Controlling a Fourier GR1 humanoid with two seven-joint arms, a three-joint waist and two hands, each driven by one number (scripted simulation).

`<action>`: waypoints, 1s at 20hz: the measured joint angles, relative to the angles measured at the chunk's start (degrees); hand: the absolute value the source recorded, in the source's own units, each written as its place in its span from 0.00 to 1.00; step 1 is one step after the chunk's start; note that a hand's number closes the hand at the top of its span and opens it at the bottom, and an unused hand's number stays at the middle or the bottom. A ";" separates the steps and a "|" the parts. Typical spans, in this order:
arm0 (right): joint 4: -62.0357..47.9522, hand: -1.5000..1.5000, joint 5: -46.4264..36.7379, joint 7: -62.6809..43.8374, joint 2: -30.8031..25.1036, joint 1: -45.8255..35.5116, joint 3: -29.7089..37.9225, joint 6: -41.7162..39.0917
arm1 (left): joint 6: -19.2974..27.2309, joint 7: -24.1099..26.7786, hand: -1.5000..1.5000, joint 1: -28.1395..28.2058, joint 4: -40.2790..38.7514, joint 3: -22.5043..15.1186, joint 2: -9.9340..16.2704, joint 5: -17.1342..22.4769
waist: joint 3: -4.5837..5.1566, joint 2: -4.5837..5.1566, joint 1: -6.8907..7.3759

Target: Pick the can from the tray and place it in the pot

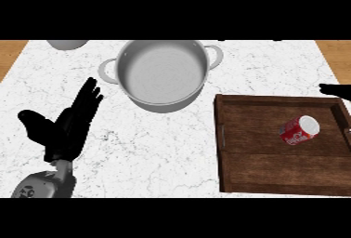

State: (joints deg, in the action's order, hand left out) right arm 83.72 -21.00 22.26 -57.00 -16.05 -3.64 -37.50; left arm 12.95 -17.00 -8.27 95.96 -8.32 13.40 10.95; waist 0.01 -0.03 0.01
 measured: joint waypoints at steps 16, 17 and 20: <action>5.72 0.00 -9.90 -11.26 12.21 1.40 1.67 -2.77 | -2.56 -1.91 0.50 0.93 1.40 2.19 -2.72 -2.74 | 0.00 0.02 0.17; 5.43 0.00 -11.21 -11.43 13.12 1.29 0.95 -2.32 | -2.42 -1.64 0.50 1.32 1.55 1.74 -3.29 -3.24 | 0.00 0.01 0.19; 3.65 0.00 -14.50 -10.40 14.68 0.45 -0.20 -1.42 | -3.78 -1.29 0.50 0.83 0.87 3.00 -3.18 -2.77 | -0.01 0.05 0.22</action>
State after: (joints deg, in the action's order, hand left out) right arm 87.37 -35.50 11.86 -42.32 -15.60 -3.85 -38.92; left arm 9.16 -18.28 -7.44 96.83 -5.31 10.22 8.18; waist 0.00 0.02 0.23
